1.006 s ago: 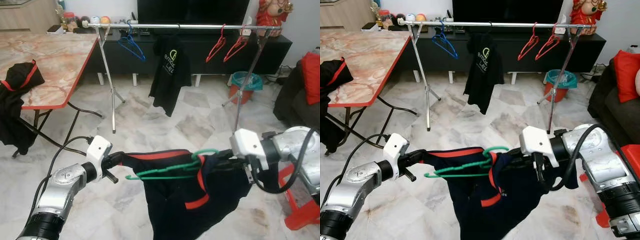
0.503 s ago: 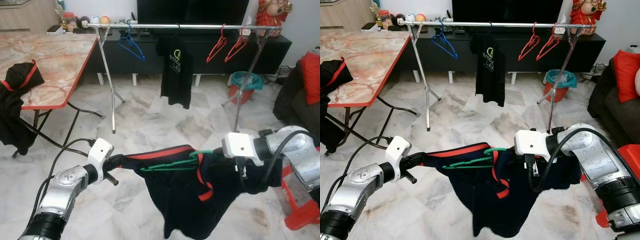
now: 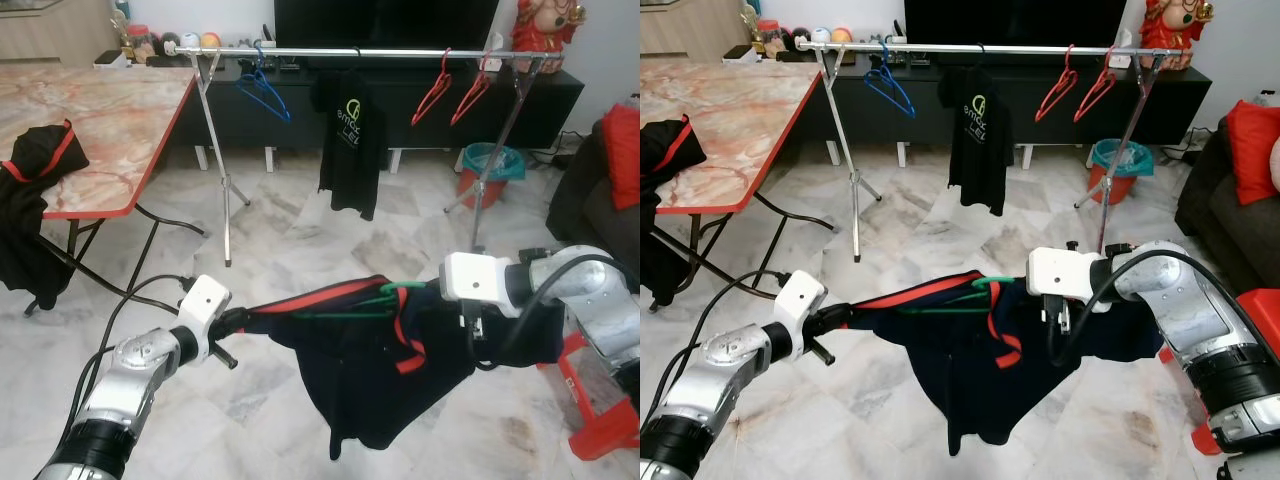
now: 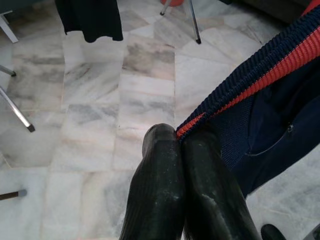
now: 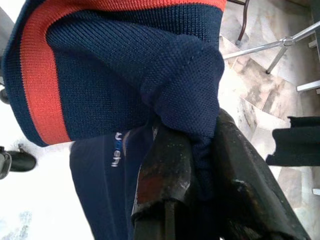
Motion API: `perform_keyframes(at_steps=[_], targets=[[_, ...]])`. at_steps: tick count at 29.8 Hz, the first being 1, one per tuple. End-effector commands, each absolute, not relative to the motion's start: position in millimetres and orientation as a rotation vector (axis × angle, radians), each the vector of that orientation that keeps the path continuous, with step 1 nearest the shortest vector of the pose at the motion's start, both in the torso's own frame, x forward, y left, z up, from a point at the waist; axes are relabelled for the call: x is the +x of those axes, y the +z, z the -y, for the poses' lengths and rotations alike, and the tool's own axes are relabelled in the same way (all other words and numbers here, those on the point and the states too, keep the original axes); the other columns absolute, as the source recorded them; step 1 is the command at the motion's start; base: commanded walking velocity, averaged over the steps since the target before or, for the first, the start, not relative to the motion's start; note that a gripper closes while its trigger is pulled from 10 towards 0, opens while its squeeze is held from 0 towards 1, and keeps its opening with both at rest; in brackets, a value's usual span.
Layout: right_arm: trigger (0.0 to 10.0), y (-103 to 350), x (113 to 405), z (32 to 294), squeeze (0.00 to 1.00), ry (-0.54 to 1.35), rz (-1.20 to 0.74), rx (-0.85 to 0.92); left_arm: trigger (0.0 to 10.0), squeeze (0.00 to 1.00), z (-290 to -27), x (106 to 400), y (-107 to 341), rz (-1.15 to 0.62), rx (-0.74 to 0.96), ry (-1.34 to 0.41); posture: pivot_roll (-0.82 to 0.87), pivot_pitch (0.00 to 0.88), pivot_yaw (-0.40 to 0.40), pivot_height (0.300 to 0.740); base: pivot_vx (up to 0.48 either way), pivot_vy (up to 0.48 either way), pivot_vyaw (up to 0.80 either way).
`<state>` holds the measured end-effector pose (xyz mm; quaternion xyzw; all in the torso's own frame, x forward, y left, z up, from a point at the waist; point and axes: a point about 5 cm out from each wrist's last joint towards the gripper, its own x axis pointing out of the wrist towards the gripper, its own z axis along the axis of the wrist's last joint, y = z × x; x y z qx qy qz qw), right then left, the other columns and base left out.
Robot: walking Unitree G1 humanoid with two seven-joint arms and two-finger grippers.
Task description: Hang hanger
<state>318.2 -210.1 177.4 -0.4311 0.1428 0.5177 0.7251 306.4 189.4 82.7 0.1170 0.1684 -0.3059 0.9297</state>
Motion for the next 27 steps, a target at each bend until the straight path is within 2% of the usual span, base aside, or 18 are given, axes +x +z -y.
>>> perform_keyframes(at_steps=[1, 7, 10, 17, 27], targets=[[10.0, 191.7, 322.6, 232.9, 0.00, 1.028, -0.338, -0.976, 10.0, 0.00, -227.3, 296.3, 64.1, -0.484, 0.314, -0.473, -0.08, 0.000, -0.017, 0.740, 0.000, 0.000, 0.00], [10.0, 182.7, 320.8, 233.9, 0.00, 1.045, -0.390, -1.019, 10.0, 0.00, -228.2, 296.2, 62.6, -0.498, 0.334, -0.470, -0.09, 0.000, -0.020, 0.740, 0.000, 0.000, 0.00], [10.0, 169.5, 318.9, 235.1, 0.00, 1.043, -0.445, -1.044, 10.0, 0.00, -220.9, 302.0, 77.1, -0.432, 0.267, -0.493, -0.08, 0.000, -0.022, 0.740, 0.000, 0.000, 0.00], [10.0, 150.3, 318.2, 226.7, 0.00, 1.023, -0.463, -1.012, 10.0, 0.00, -212.0, 307.1, 97.6, -0.347, 0.177, -0.554, -0.07, 0.000, -0.020, 0.740, 0.000, 0.000, 0.00], [10.0, 121.4, 324.4, 207.4, 0.00, 0.906, -0.477, -0.887, 10.0, 0.00, -186.5, 307.0, 126.7, -0.233, 0.060, -0.720, -0.07, 0.000, -0.017, 0.740, 0.000, 0.000, 0.00]])
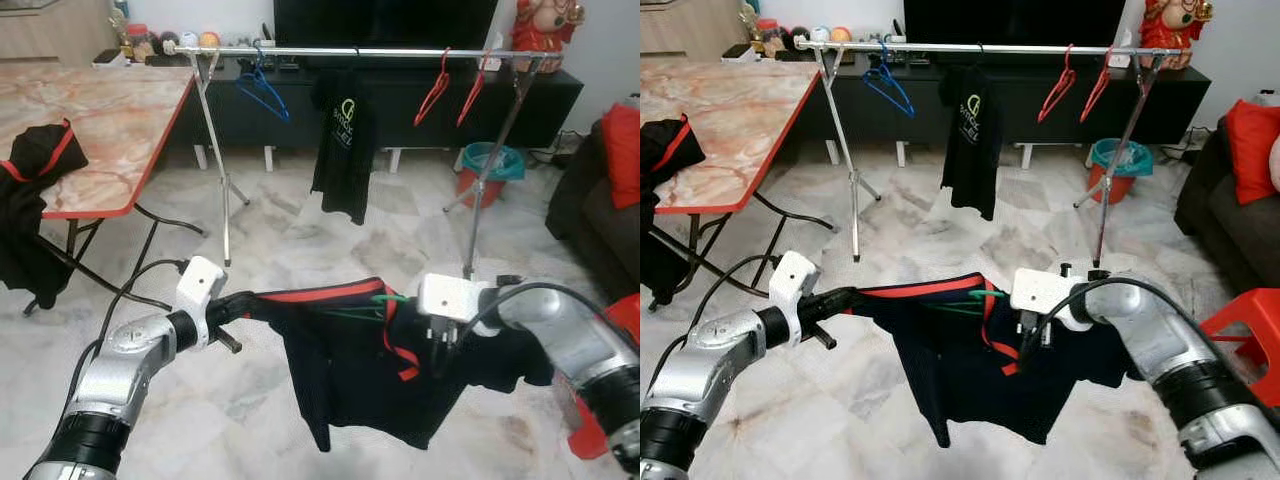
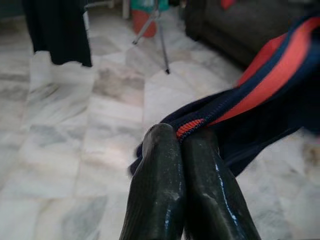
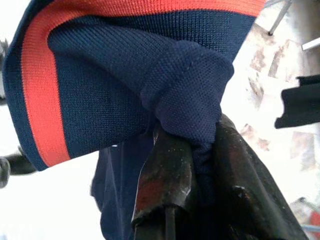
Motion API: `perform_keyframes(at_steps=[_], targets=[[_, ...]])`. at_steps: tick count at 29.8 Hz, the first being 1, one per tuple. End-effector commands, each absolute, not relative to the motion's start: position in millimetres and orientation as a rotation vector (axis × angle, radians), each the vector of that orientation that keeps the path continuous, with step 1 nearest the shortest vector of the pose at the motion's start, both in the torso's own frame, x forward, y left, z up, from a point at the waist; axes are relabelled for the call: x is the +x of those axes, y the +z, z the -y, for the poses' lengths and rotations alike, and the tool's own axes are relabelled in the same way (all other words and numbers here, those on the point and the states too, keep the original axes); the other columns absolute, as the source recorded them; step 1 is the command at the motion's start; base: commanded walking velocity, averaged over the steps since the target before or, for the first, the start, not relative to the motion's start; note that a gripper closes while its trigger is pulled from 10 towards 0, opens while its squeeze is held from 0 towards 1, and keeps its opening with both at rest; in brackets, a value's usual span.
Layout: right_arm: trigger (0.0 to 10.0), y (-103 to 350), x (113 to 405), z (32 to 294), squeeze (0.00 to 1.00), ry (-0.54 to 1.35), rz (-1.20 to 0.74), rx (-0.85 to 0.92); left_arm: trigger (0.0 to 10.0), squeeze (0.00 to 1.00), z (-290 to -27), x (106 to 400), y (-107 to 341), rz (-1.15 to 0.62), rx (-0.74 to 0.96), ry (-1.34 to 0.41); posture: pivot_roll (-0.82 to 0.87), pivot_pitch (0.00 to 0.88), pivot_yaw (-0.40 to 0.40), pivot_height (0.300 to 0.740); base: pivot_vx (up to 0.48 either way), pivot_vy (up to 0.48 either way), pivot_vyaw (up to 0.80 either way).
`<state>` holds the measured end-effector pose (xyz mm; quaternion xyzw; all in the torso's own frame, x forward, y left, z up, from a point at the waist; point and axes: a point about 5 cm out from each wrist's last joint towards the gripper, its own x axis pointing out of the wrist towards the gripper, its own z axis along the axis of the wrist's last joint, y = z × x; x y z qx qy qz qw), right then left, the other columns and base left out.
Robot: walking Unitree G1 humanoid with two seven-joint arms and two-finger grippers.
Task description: Hang hanger
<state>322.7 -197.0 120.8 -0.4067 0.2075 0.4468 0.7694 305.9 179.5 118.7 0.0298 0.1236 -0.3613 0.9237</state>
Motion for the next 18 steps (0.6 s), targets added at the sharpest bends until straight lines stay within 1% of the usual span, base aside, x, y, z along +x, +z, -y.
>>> perform_keyframes(at_steps=[1, 4, 6, 7, 9, 12, 15, 16, 18], targets=[[10.0, 120.8, 326.4, 206.3, 0.00, 0.885, -0.475, -0.881, 10.0, 0.00, -186.0, 307.2, 128.4, -0.229, 0.056, -0.722, -0.07, 0.000, -0.014, 0.740, 0.000, 0.000, 0.00], [10.0, 118.4, 331.6, 200.8, 0.00, 0.830, -0.468, -0.861, 10.0, 0.00, -182.3, 307.8, 135.4, -0.206, 0.040, -0.741, -0.07, 0.000, -0.014, 0.740, 0.000, 0.000, 0.00], [10.0, 118.5, 335.9, 191.2, 0.00, 0.800, -0.442, -0.819, 10.0, 0.00, -177.8, 308.0, 141.3, -0.187, 0.020, -0.764, -0.07, 0.000, -0.013, 0.740, 0.000, 0.000, 0.00], [10.0, 120.2, 340.4, 180.1, 0.00, 0.768, -0.407, -0.770, 10.0, 0.00, -173.0, 306.6, 145.7, -0.180, 0.010, -0.794, -0.07, 0.000, -0.013, 0.740, 0.000, 0.000, 0.00], [10.0, 121.3, 343.6, 171.7, 0.00, 0.745, -0.385, -0.734, 10.0, 0.00, -169.5, 304.6, 148.0, -0.180, 0.006, -0.817, -0.07, 0.000, -0.013, 0.740, 0.000, 0.000, 0.00], [10.0, 120.9, 343.3, 154.5, 0.00, 0.782, -0.380, -0.661, 10.0, 0.00, -163.5, 302.3, 150.6, -0.170, -0.004, -0.850, -0.06, 0.000, -0.011, 0.740, 0.000, 0.000, 0.00], [10.0, 117.4, 337.6, 136.2, 0.00, 0.884, -0.379, -0.640, 10.0, 0.00, -159.1, 301.4, 152.7, -0.161, -0.009, -0.865, -0.06, 0.000, -0.011, 0.740, 0.000, 0.000, 0.00], [10.0, 117.0, 339.4, 131.3, 0.00, 0.869, -0.386, -0.615, 10.0, 0.00, -157.7, 300.8, 152.8, -0.161, -0.013, -0.872, -0.06, 0.000, -0.014, 0.740, 0.000, 0.000, 0.00], [10.0, 116.8, 340.3, 129.3, 0.00, 0.864, -0.384, -0.623, 10.0, 0.00, -156.9, 300.2, 153.0, -0.162, -0.015, -0.878, -0.06, 0.000, -0.014, 0.740, 0.000, 0.000, 0.00]])
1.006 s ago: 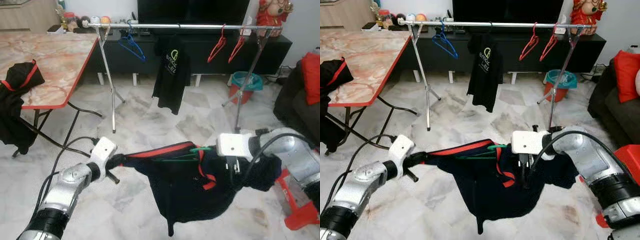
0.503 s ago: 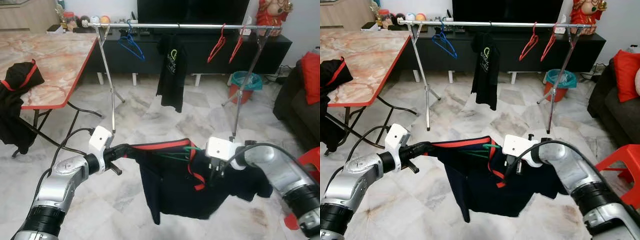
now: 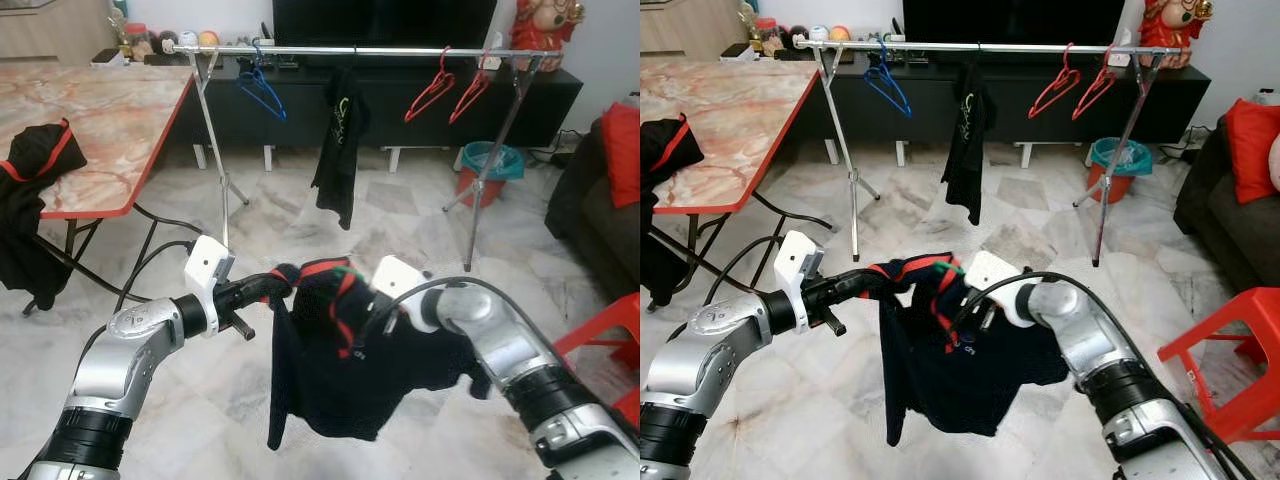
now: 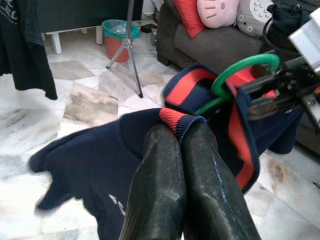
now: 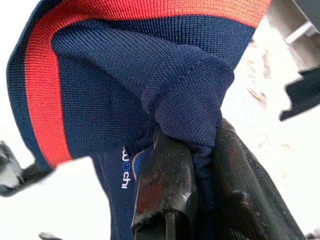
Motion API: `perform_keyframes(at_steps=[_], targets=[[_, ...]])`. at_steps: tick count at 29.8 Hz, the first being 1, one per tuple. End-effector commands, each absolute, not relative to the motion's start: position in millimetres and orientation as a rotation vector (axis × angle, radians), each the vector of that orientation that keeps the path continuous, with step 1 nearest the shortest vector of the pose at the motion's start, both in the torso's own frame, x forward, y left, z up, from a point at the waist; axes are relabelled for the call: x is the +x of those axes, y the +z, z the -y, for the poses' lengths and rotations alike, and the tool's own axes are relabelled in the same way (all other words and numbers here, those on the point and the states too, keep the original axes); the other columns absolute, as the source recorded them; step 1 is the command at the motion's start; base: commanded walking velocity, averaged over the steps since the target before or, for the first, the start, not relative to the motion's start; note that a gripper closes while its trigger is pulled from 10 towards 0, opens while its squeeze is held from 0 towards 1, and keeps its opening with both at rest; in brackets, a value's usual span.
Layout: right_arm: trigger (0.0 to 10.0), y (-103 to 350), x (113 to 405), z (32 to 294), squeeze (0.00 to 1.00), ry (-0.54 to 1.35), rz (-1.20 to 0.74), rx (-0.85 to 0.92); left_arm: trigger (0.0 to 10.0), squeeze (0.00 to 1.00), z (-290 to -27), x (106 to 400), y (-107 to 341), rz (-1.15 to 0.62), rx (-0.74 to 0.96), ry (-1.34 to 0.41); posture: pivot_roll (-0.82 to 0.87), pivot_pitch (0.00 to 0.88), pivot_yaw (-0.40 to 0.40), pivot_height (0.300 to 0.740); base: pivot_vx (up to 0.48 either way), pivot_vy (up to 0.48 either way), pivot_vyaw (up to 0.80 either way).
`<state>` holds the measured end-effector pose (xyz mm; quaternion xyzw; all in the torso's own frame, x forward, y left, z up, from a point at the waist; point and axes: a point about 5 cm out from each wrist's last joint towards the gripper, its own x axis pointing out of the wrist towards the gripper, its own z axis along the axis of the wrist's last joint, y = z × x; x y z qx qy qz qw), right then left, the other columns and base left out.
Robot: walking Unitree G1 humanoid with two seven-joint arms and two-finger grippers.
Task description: Hang hanger
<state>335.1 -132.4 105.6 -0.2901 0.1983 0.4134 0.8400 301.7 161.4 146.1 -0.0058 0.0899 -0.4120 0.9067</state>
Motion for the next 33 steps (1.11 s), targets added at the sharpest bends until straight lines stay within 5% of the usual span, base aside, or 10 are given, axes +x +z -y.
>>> perform_keyframes(at_steps=[1, 10, 19, 20, 21, 22, 23, 33], targets=[[10.0, 116.8, 343.5, 126.8, 0.00, 0.835, -0.374, -0.637, 10.0, 0.00, -155.2, 297.8, 153.8, -0.165, -0.020, -0.898, -0.06, 0.000, -0.015, 0.740, 0.000, 0.000, 0.00], [10.0, 128.3, 368.3, 121.2, 0.00, 0.557, -0.306, -0.552, 10.0, 0.00, -154.1, 284.1, 149.1, -0.229, 0.029, -1.004, -0.04, 0.000, -0.012, 0.740, 0.000, 0.000, 0.00], [10.0, 127.4, 365.7, 99.7, 0.00, 0.602, -0.283, -0.474, 10.0, 0.03, -149.9, 285.0, 137.5, -0.269, 0.076, -0.975, -0.03, 0.000, -0.007, 0.740, 0.000, 0.000, 0.00], [10.0, 127.3, 365.5, 99.1, 0.00, 0.605, -0.283, -0.471, 10.0, 0.69, -150.0, 285.7, 137.4, -0.270, 0.071, -0.968, -0.03, 0.000, -0.007, 0.740, 0.000, 0.000, 0.00], [10.0, 127.0, 365.2, 98.5, 0.00, 0.609, -0.284, -0.470, 10.0, 0.90, -149.9, 285.8, 137.2, -0.272, 0.068, -0.967, -0.03, 0.000, -0.007, 0.740, 0.000, 0.000, 0.00], [10.0, 126.5, 365.5, 98.0, 0.00, 0.608, -0.285, -0.469, 10.0, 0.90, -150.0, 285.6, 137.0, -0.274, 0.068, -0.969, -0.04, 0.000, -0.006, 0.740, 0.000, 0.000, 0.00], [10.0, 126.3, 365.7, 97.5, 0.00, 0.608, -0.283, -0.471, 10.0, 1.00, -149.8, 284.7, 136.2, -0.280, 0.074, -0.979, -0.04, 0.000, -0.006, 0.740, 0.000, 0.000, 0.00], [10.0, 133.3, 368.5, 99.1, 0.00, 0.616, -0.230, -0.460, 10.0, 1.00, -158.0, 283.9, 130.8, -0.306, 0.116, -0.940, -0.04, 0.000, -0.009, 0.740, 0.000, 0.000, 0.00]])
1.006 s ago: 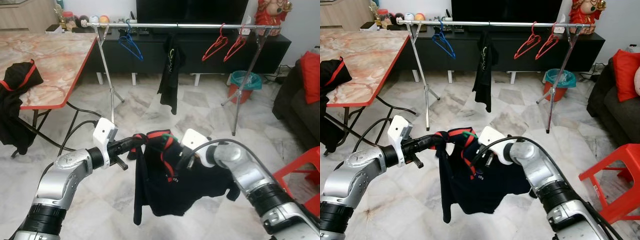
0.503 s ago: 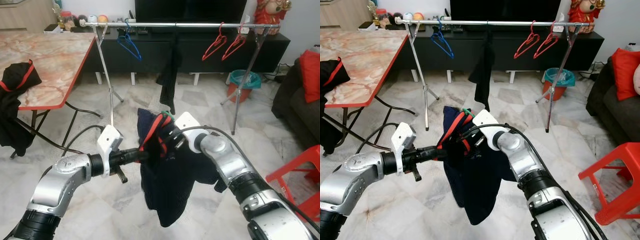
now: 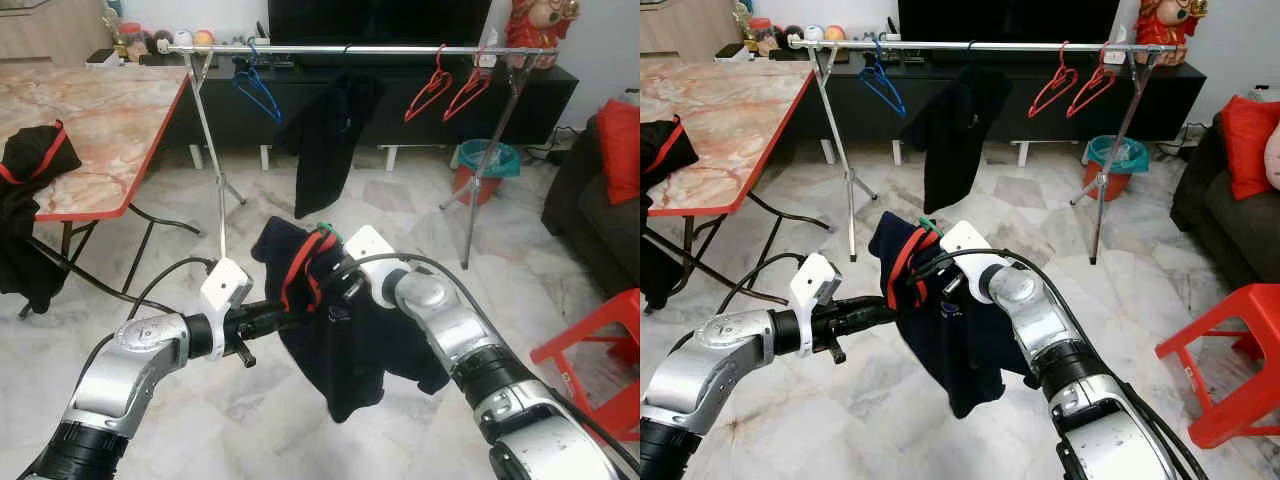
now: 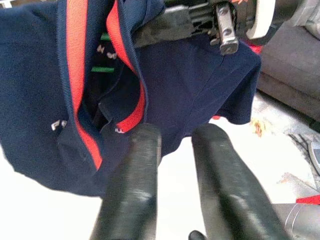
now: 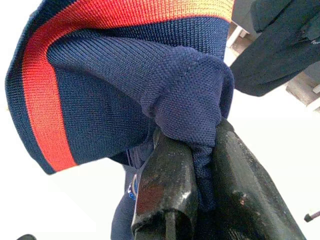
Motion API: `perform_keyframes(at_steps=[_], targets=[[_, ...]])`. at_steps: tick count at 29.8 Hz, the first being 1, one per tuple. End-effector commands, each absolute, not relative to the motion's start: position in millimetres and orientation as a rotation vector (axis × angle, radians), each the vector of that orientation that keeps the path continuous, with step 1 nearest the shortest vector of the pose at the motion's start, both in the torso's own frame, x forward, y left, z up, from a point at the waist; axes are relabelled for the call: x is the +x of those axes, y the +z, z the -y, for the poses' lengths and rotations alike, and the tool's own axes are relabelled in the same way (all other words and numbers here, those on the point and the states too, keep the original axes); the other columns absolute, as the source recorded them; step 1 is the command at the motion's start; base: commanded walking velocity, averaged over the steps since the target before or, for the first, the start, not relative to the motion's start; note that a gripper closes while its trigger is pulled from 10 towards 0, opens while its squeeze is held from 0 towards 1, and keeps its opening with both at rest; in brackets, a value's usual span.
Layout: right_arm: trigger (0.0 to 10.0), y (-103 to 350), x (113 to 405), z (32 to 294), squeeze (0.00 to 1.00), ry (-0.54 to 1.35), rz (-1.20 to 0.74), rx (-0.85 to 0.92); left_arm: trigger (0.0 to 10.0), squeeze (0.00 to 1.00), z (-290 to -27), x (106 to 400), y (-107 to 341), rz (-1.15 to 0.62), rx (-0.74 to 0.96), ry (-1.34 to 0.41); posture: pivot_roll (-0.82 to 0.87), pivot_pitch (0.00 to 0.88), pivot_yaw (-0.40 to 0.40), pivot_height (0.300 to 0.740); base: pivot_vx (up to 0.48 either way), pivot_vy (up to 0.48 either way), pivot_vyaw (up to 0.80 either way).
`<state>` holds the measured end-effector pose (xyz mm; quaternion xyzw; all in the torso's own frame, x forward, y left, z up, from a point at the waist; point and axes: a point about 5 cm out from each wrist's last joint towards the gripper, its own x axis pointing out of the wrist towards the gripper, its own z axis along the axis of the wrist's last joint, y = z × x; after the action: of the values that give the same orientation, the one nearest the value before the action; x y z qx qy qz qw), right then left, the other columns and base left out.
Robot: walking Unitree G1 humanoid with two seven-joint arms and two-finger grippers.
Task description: Hang hanger
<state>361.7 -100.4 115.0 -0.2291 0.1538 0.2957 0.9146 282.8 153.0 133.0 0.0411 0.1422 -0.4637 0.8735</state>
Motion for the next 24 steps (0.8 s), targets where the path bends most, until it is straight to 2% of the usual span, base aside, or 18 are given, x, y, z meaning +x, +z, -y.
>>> perform_keyframes(at_steps=[1, 7, 11, 12, 19, 22, 24], targets=[[10.0, 134.7, 368.3, 99.6, 0.00, 0.624, -0.218, -0.456, 10.0, 1.00, -159.6, 285.1, 131.0, -0.302, 0.118, -0.924, -0.04, 0.000, -0.009, 0.740, 0.000, 0.000, 0.00], [10.0, 143.8, 366.3, 106.2, 0.00, 0.666, -0.117, -0.470, 10.0, 1.00, -169.7, 294.4, 136.6, -0.251, 0.106, -0.810, -0.03, 0.000, -0.011, 0.740, 0.000, 0.000, 0.00], [10.0, 146.7, 361.5, 119.8, 0.00, 0.709, -0.059, -0.474, 10.0, 1.00, -185.9, 305.6, 149.4, -0.156, 0.092, -0.664, -0.03, 0.000, -0.015, 0.740, 0.000, 0.000, 0.00], [10.0, 146.0, 359.3, 125.9, 0.00, 0.726, -0.055, -0.480, 10.0, 0.00, -191.4, 308.4, 157.4, -0.106, 0.078, -0.625, -0.03, 0.000, -0.016, 0.740, 0.000, 0.000, 0.00], [10.0, 138.0, 352.0, 151.6, 0.00, 0.774, -0.077, -0.509, 10.0, 0.00, -214.0, 311.6, 179.4, -0.007, 0.100, -0.545, -0.03, 0.000, -0.018, 0.740, 0.000, 0.000, 0.00], [10.0, 133.9, 347.5, 163.3, 0.00, 0.795, -0.094, -0.497, 10.0, 0.00, -219.7, 307.7, 187.9, 0.002, 0.079, -0.588, -0.04, 0.000, -0.018, 0.740, 0.000, 0.000, 0.00], [10.0, 134.4, 339.3, 168.5, 0.00, 0.880, -0.087, -0.424, 10.0, 0.00, -212.3, 298.7, 189.5, -0.025, 0.063, -0.710, -0.03, 0.000, -0.015, 0.740, 0.000, 0.000, 0.00]])
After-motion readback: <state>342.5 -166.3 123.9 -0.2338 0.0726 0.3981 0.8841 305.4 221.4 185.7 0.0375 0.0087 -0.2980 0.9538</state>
